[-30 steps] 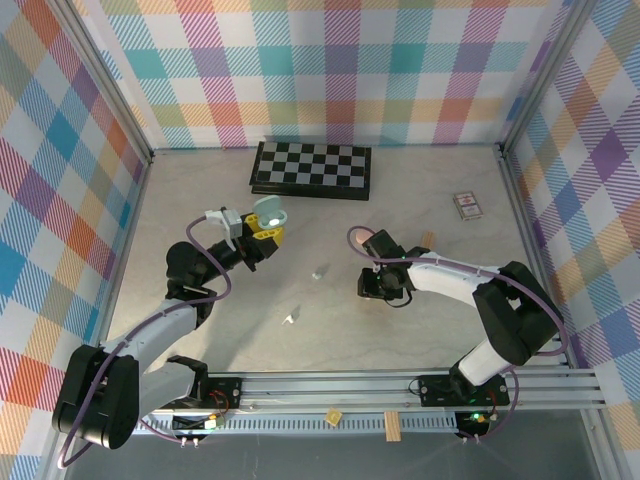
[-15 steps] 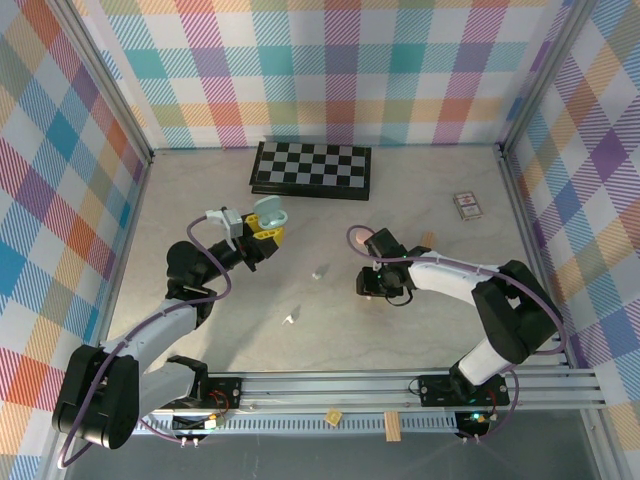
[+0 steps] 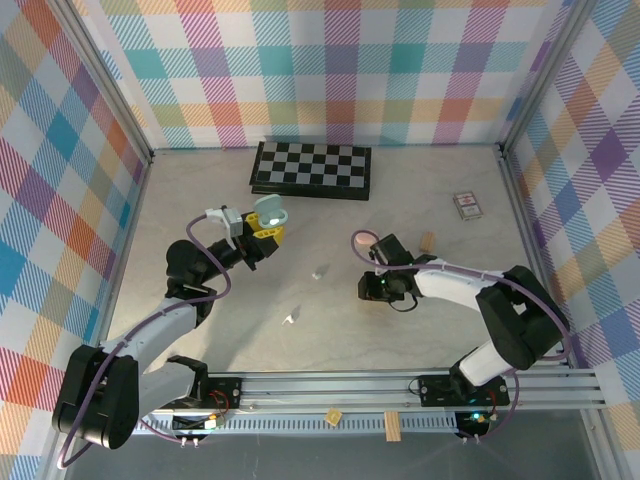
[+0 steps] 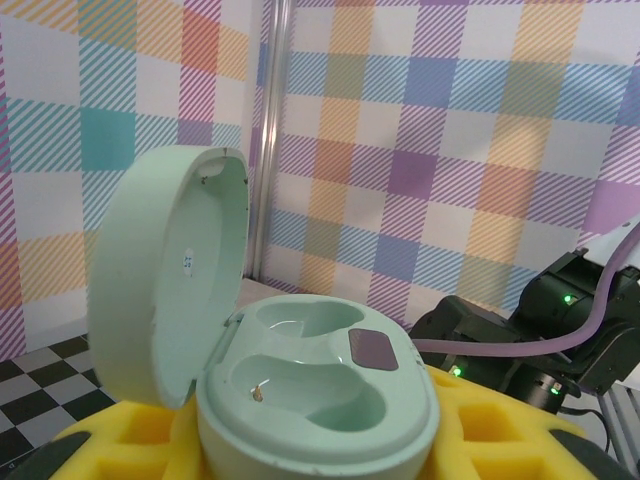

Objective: Insert wireless bluetooth earbuds into charging case

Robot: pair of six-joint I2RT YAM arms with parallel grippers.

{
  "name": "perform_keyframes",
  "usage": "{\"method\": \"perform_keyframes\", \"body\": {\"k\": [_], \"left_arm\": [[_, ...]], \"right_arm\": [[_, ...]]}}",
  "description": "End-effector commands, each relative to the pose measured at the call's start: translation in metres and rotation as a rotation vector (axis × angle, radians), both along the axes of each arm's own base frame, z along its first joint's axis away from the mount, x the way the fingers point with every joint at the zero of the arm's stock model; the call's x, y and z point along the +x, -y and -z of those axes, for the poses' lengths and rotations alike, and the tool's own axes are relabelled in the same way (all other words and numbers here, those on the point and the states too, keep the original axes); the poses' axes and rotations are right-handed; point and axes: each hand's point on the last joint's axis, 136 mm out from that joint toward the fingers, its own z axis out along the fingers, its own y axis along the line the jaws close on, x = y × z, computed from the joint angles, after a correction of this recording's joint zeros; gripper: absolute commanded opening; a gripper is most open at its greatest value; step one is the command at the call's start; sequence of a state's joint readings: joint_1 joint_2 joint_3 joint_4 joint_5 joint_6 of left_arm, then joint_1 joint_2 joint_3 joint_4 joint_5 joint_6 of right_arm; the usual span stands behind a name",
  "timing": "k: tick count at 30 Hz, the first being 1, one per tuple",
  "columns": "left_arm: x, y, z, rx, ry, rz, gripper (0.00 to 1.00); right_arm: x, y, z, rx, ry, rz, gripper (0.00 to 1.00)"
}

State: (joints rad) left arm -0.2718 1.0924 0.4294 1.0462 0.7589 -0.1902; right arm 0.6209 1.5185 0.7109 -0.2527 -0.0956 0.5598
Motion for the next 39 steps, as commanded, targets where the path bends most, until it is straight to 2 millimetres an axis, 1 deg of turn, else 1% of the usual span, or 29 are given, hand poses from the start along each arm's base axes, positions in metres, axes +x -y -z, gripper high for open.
{"method": "perform_keyframes", "body": {"k": [1,3,5,8,13,21,24,28,34,37,39], "left_arm": [[-0.007,0.004,-0.019,-0.006,0.078,0.023,0.3],[-0.007,0.004,-0.02,-0.006,0.079,0.024,0.3],[-0.008,0.004,-0.02,-0.006,0.08,0.026,0.3],[-0.009,0.004,-0.02,-0.004,0.079,0.026,0.3],[-0.009,0.004,-0.019,-0.004,0.079,0.025,0.3],[-0.011,0.004,-0.021,-0.001,0.085,0.025,0.3],[-0.011,0.004,-0.022,0.0,0.087,0.025,0.3],[-0.011,0.004,-0.022,0.002,0.086,0.024,0.3],[-0.011,0.005,-0.023,0.005,0.09,0.025,0.3],[-0.011,0.005,-0.022,0.009,0.091,0.026,0.3],[-0.011,0.005,-0.021,0.012,0.089,0.026,0.3]], "right_arm": [[-0.011,-0.001,0.001,0.015,-0.028,-0.035,0.29],[-0.01,-0.001,0.003,0.014,-0.031,-0.031,0.27],[-0.009,-0.003,0.003,0.023,-0.036,-0.028,0.27],[-0.007,-0.01,-0.002,0.06,-0.025,-0.026,0.27],[-0.003,-0.015,-0.007,0.087,-0.012,-0.027,0.33],[0.009,-0.003,-0.005,-0.021,0.031,-0.036,0.46],[0.013,-0.007,-0.008,-0.021,0.045,-0.057,0.48],[0.016,-0.013,-0.008,-0.002,0.046,-0.075,0.48],[0.008,-0.017,0.0,0.031,0.004,-0.085,0.48],[0.001,-0.019,0.001,0.057,-0.019,-0.086,0.45],[-0.003,-0.019,0.0,0.074,-0.028,-0.081,0.42]]}}
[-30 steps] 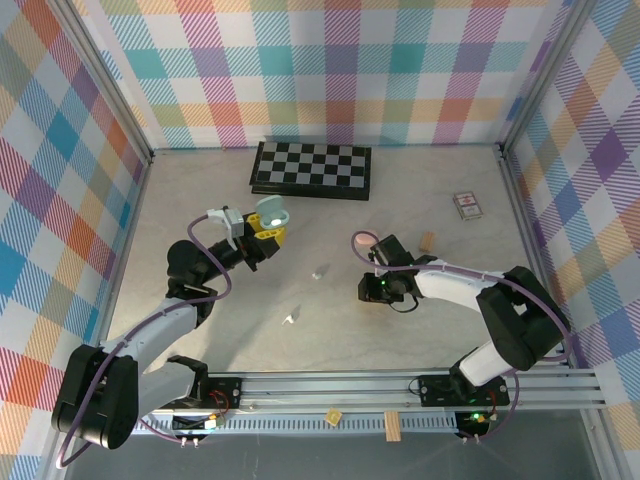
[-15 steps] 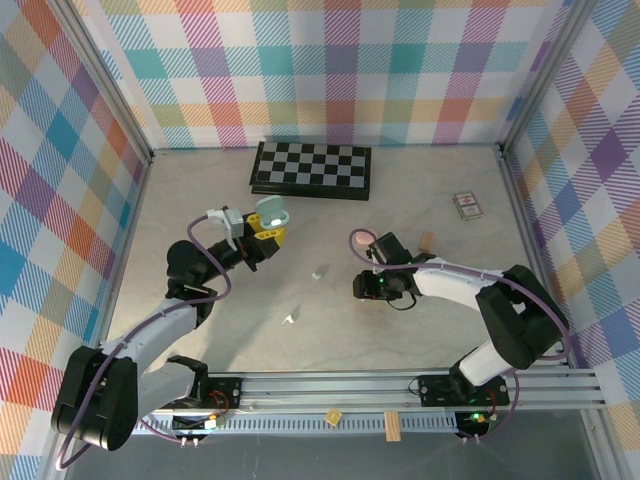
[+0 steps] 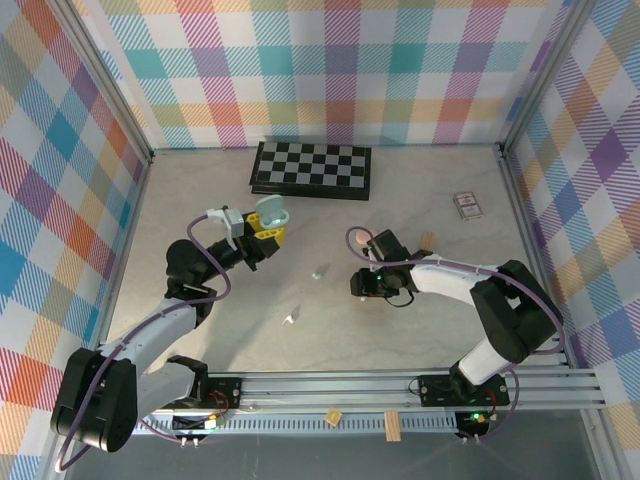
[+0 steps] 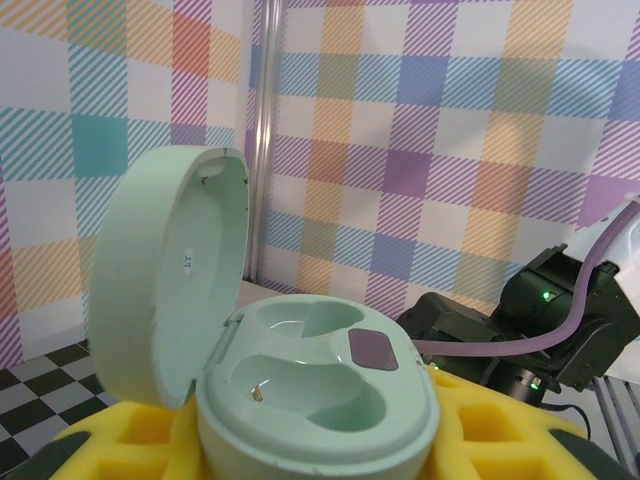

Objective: Insert wireless bluetooth earbuds into charging case

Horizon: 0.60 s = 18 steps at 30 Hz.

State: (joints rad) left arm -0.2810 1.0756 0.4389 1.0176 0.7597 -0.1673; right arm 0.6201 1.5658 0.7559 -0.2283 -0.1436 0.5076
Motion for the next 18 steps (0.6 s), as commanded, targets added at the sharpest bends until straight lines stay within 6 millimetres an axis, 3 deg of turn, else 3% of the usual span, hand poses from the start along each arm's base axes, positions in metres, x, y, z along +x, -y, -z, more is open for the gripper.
{"method": "perform_keyframes", "body": {"k": [1,18], "left_arm": [[-0.008,0.003,-0.018,-0.001,0.072,0.02,0.3],[-0.009,0.002,-0.016,-0.004,0.065,0.019,0.3]], "right_arm": [[-0.013,-0.003,0.003,0.041,-0.044,-0.017,0.4],[-0.017,-0.012,-0.004,0.117,-0.053,-0.007,0.31]]}}
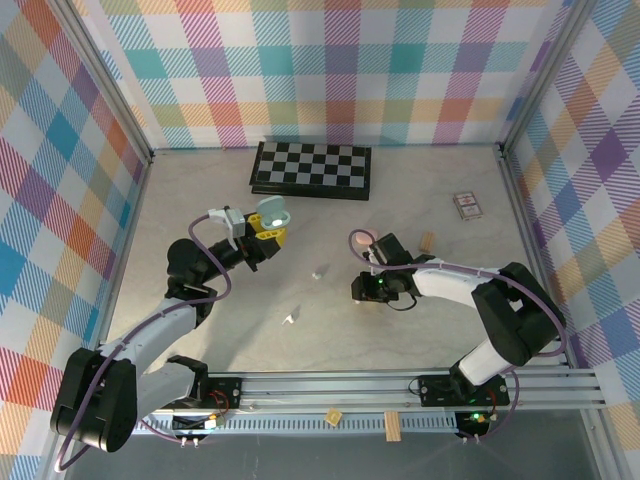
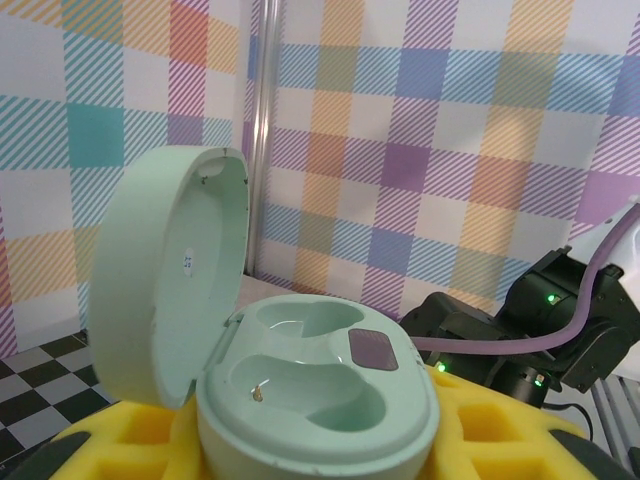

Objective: Insert wireless bluetooth earbuds into charging case

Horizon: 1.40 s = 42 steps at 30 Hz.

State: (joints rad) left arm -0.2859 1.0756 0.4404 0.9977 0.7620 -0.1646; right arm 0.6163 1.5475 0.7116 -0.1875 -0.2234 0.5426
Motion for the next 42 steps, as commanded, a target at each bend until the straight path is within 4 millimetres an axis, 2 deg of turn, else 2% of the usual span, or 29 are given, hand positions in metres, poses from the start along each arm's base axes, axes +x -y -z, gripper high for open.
{"method": "perform_keyframes", "body": {"k": [1,7,23,32,42], "left_arm": [[-0.009,0.001,-0.019,-0.01,0.081,0.015,0.3],[-0.01,0.0,-0.019,-0.009,0.081,0.015,0.3],[-0.011,0.0,-0.018,-0.006,0.077,0.013,0.3],[-0.01,0.0,-0.017,-0.003,0.077,0.011,0.3],[-0.009,0.001,-0.016,-0.001,0.072,0.018,0.3]], "right_arm": [[-0.004,-0.007,-0.004,0.046,-0.008,-0.004,0.3],[-0.005,-0.007,0.0,0.049,-0.02,0.0,0.23],[-0.005,-0.008,0.012,0.023,-0.06,-0.008,0.25],[-0.003,0.002,0.011,-0.027,-0.043,0.027,0.24],[0.0,0.001,0.005,-0.02,-0.031,0.04,0.35]]}}
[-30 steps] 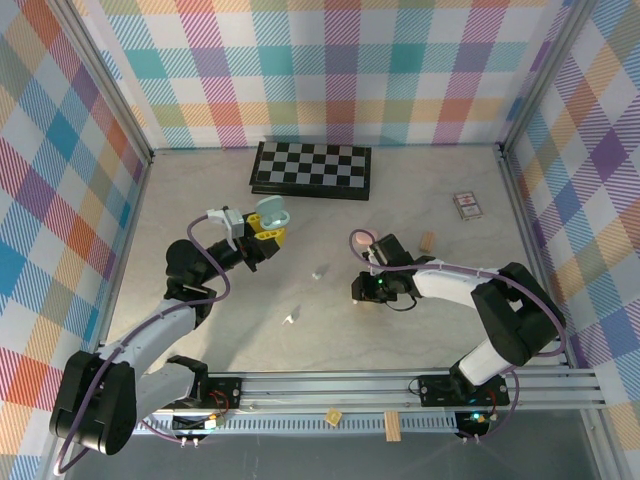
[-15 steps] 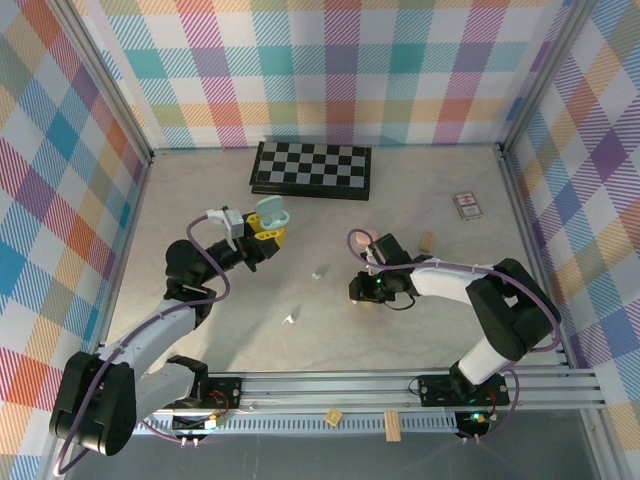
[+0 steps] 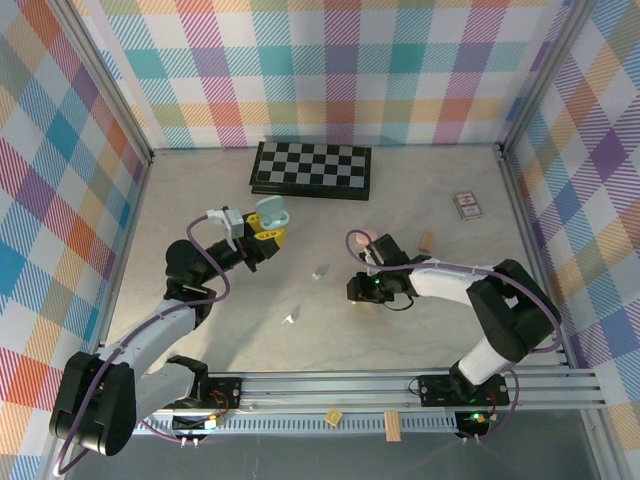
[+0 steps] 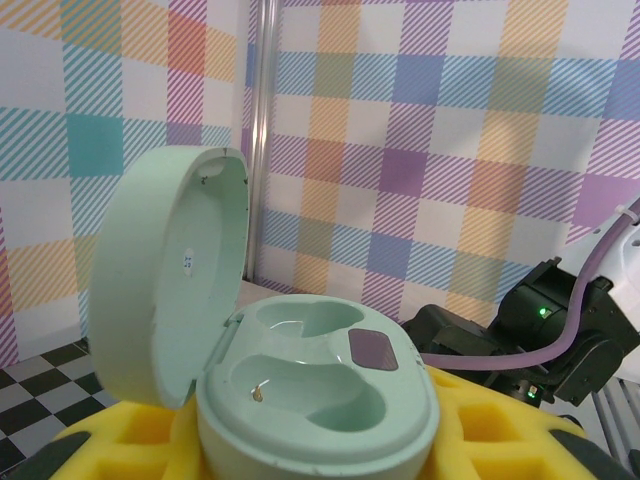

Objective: Insert wireless bluetooth earbuds into charging case

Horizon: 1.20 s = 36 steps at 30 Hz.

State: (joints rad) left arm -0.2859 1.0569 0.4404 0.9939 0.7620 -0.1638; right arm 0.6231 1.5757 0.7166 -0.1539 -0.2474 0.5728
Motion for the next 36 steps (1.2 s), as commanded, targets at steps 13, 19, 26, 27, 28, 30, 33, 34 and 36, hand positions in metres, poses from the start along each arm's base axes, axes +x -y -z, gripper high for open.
{"method": "perform_keyframes", "body": {"k": [13,19,26,27,28,30,33,34,36], "left_arm": [[-0.005,0.003,-0.014,0.006,0.06,0.019,0.3],[-0.004,0.003,-0.015,0.006,0.062,0.023,0.3],[-0.005,0.003,-0.016,0.002,0.062,0.026,0.3],[-0.005,0.003,-0.016,0.002,0.062,0.026,0.3],[-0.006,0.003,-0.016,0.001,0.063,0.025,0.3],[-0.005,0.003,-0.017,0.0,0.066,0.023,0.3],[-0.003,0.003,-0.016,-0.003,0.064,0.015,0.3],[-0.003,0.003,-0.014,-0.004,0.062,0.013,0.29],[-0.002,0.002,-0.013,-0.008,0.06,0.012,0.29]], "right_arm": [[-0.002,0.026,0.006,-0.128,-0.017,0.076,0.24],[-0.005,0.037,0.006,-0.161,-0.011,0.093,0.29],[-0.005,0.057,0.0,-0.265,0.023,0.099,0.44],[-0.005,0.059,-0.003,-0.275,0.028,0.096,0.46],[-0.004,0.06,-0.006,-0.282,0.038,0.093,0.47],[-0.004,0.061,-0.011,-0.308,0.05,0.081,0.49],[-0.002,0.058,-0.019,-0.337,0.081,0.063,0.5],[-0.001,0.056,-0.02,-0.335,0.088,0.056,0.5],[0.0,0.053,-0.021,-0.325,0.083,0.061,0.5]]}}
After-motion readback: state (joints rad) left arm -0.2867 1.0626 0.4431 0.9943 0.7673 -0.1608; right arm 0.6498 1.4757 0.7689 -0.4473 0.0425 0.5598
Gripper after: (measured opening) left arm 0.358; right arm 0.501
